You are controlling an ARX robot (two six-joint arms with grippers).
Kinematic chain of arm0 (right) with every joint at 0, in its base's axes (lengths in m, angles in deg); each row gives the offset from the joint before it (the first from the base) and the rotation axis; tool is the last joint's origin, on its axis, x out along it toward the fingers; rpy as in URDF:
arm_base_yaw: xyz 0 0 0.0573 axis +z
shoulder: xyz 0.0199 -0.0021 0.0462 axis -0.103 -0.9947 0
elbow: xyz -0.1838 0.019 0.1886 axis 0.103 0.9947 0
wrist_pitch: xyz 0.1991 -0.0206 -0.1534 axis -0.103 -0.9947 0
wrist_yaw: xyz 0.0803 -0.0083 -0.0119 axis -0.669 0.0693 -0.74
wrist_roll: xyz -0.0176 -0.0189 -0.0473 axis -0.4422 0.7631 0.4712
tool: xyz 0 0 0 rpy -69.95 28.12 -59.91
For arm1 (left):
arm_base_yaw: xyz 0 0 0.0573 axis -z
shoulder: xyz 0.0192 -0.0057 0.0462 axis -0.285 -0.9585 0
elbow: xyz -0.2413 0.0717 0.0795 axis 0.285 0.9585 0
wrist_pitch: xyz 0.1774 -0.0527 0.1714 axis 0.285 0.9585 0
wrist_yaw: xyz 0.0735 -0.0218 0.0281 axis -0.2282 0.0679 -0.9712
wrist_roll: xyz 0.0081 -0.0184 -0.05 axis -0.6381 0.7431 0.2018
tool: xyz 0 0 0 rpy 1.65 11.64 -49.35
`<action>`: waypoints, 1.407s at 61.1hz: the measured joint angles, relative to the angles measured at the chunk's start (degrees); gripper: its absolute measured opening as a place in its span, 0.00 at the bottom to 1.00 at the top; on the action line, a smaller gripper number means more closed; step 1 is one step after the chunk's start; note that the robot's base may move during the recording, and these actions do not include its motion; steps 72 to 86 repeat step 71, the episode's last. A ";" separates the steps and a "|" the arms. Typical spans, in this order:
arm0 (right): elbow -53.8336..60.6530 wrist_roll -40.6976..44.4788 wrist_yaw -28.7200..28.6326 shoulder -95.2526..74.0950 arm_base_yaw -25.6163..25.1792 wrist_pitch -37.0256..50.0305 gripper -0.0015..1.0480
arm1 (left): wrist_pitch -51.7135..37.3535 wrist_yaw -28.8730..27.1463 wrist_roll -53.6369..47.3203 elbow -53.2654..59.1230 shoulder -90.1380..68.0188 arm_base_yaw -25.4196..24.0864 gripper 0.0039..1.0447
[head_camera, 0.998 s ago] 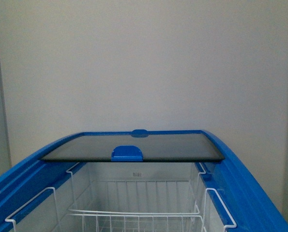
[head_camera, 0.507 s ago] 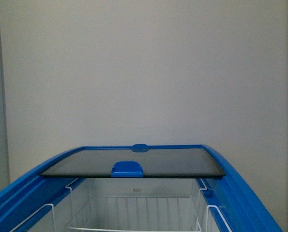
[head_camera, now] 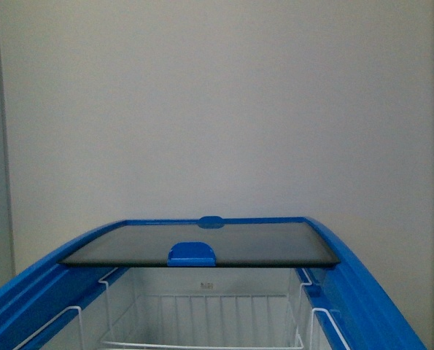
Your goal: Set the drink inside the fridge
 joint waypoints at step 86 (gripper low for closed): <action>0.00 -0.04 0.02 0.00 0.00 0.00 0.93 | 0.00 0.00 0.02 0.00 0.00 0.00 0.92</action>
